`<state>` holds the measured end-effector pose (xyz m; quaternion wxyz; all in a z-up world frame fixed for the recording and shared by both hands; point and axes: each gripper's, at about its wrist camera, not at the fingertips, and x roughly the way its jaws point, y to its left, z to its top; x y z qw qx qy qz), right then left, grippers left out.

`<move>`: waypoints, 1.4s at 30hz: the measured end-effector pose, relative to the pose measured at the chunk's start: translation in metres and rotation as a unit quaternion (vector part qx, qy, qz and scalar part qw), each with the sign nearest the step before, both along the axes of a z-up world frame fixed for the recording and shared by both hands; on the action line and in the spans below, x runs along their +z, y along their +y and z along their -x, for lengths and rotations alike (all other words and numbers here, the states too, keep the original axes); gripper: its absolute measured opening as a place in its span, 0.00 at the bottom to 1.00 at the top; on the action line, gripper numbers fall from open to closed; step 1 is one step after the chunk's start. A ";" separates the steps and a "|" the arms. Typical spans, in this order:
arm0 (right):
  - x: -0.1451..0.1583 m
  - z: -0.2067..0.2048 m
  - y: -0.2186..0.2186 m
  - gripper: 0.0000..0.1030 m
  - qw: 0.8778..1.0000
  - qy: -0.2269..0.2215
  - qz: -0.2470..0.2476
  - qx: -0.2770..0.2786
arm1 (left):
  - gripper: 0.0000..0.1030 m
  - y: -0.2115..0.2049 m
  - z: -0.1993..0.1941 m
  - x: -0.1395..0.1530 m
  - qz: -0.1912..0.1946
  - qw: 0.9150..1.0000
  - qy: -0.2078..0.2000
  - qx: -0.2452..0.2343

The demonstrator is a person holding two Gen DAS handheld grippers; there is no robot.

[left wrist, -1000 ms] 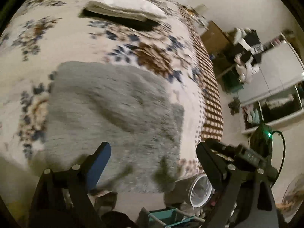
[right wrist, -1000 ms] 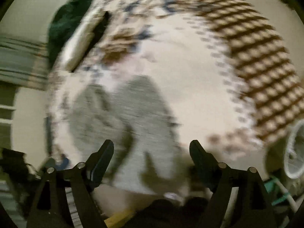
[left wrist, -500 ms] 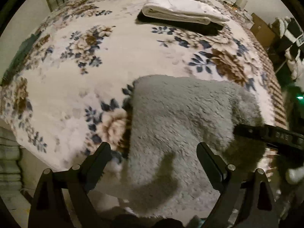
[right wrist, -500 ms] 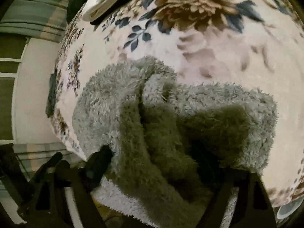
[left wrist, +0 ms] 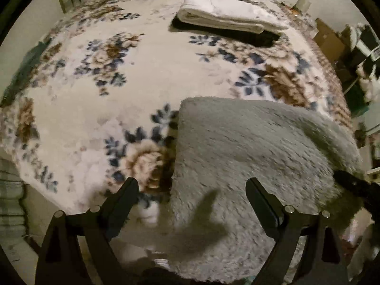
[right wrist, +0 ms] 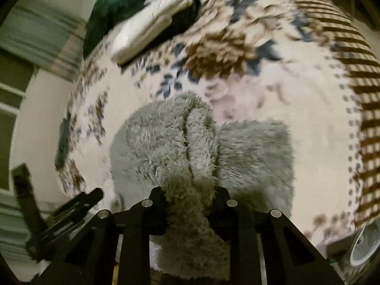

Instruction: Fold towel

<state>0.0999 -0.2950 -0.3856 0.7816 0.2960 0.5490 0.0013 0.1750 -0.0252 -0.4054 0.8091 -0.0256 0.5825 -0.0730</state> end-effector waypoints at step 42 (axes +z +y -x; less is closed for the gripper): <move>-0.102 0.002 -0.161 0.06 0.987 0.093 -0.031 -0.125 | 1.00 -0.052 -0.096 -0.100 0.149 0.980 0.129 -0.028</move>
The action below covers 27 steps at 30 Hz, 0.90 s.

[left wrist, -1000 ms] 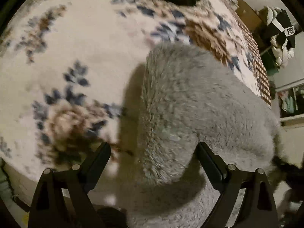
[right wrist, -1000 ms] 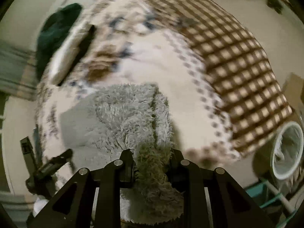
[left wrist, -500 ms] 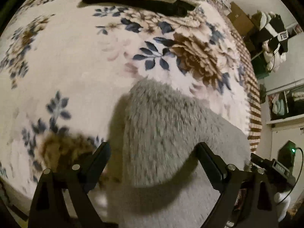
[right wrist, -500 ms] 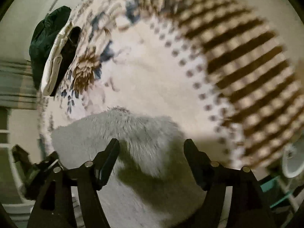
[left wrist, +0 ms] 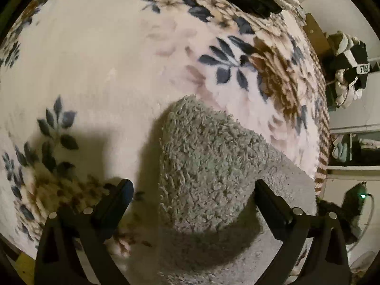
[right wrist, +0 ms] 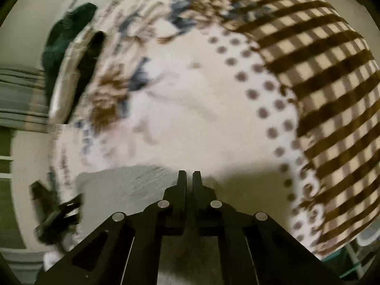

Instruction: Fold towel

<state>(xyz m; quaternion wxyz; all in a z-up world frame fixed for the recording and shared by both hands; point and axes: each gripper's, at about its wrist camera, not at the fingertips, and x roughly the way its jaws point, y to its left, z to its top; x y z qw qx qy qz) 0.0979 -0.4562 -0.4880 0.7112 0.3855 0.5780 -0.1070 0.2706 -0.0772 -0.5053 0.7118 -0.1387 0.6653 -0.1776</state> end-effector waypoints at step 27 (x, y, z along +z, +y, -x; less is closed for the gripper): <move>-0.064 0.104 0.079 0.92 0.976 -0.052 -0.213 -0.010 | 1.00 0.031 0.082 -0.031 0.144 0.988 0.043 -0.017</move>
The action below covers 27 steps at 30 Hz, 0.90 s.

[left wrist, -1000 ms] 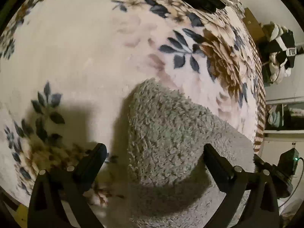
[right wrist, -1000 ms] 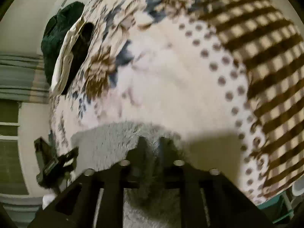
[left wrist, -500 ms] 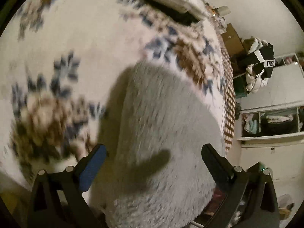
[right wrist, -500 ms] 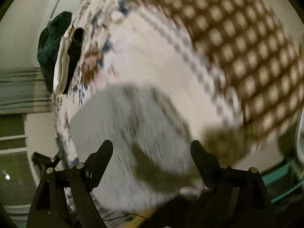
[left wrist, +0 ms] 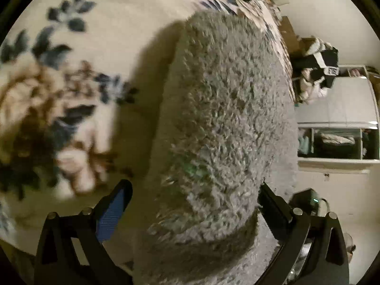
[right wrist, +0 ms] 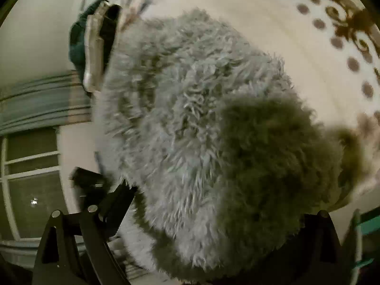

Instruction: Fold towel

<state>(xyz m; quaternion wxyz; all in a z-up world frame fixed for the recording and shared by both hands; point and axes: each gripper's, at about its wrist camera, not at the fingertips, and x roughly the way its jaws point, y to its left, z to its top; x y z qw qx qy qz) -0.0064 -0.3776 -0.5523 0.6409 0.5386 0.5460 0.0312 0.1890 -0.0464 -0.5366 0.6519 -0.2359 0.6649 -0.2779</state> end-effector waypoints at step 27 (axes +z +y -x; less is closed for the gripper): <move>0.129 -0.003 0.037 0.39 0.994 -0.089 0.057 0.005 | 0.63 -0.006 -0.006 0.091 0.060 0.995 -0.076 0.010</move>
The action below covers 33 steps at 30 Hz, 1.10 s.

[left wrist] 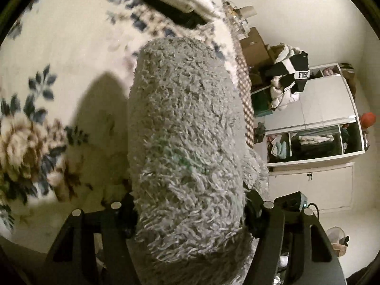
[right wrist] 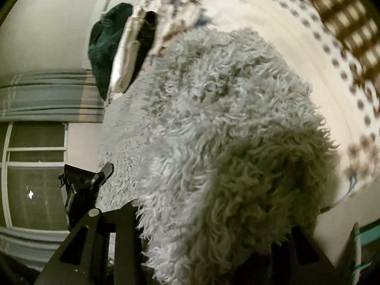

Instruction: Fold towel

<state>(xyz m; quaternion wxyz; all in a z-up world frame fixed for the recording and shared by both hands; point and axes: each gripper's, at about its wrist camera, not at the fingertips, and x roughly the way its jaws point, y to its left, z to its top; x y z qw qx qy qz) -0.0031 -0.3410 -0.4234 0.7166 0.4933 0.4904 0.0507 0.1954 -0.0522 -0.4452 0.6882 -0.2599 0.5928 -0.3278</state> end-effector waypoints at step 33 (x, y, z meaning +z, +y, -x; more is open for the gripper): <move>0.044 -0.544 0.026 0.43 0.994 -0.060 0.093 0.007 | 0.63 0.015 -0.492 0.020 -0.055 0.994 -0.080 0.052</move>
